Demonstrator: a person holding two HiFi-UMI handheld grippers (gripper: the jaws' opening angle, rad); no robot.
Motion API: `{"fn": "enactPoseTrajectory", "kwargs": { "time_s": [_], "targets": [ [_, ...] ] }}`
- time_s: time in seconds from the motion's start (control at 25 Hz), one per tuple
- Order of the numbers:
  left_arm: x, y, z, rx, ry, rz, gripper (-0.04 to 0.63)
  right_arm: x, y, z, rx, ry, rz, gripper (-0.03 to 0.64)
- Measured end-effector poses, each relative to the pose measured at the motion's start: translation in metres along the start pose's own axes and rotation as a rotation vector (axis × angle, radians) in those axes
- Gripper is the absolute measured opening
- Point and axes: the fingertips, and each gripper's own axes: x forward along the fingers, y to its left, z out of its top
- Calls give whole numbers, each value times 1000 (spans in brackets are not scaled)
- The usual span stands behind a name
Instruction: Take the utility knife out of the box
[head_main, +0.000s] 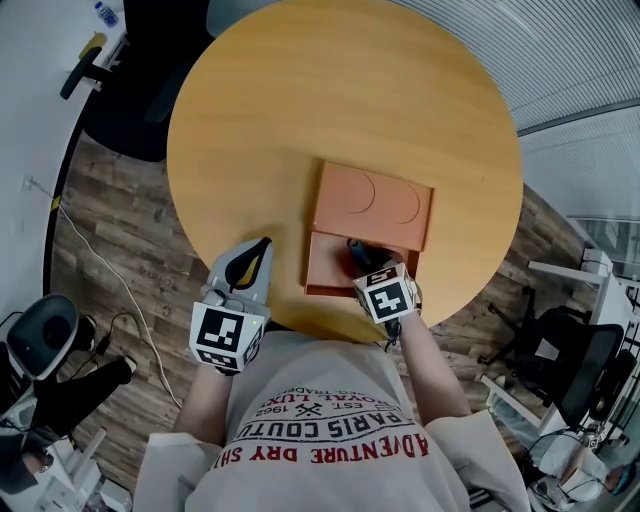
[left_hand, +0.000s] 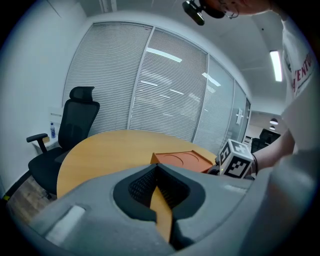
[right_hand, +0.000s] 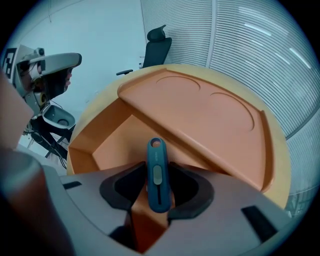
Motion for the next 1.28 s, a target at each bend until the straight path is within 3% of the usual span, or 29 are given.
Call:
{"fn": "enactPoseTrajectory", "kwargs": {
  "time_s": [0.6, 0.96, 1.28],
  "targets": [
    [-13, -3, 5, 22, -23, 0, -5, -3, 3, -2, -10, 6, -4, 134],
    [-33, -3, 14, 39, -66, 38, -5, -33, 15, 8, -53, -85, -5, 133],
    [-47, -24, 25, 76, -115, 26, -5, -80, 22, 26, -27, -224, -34, 133]
  ]
}}
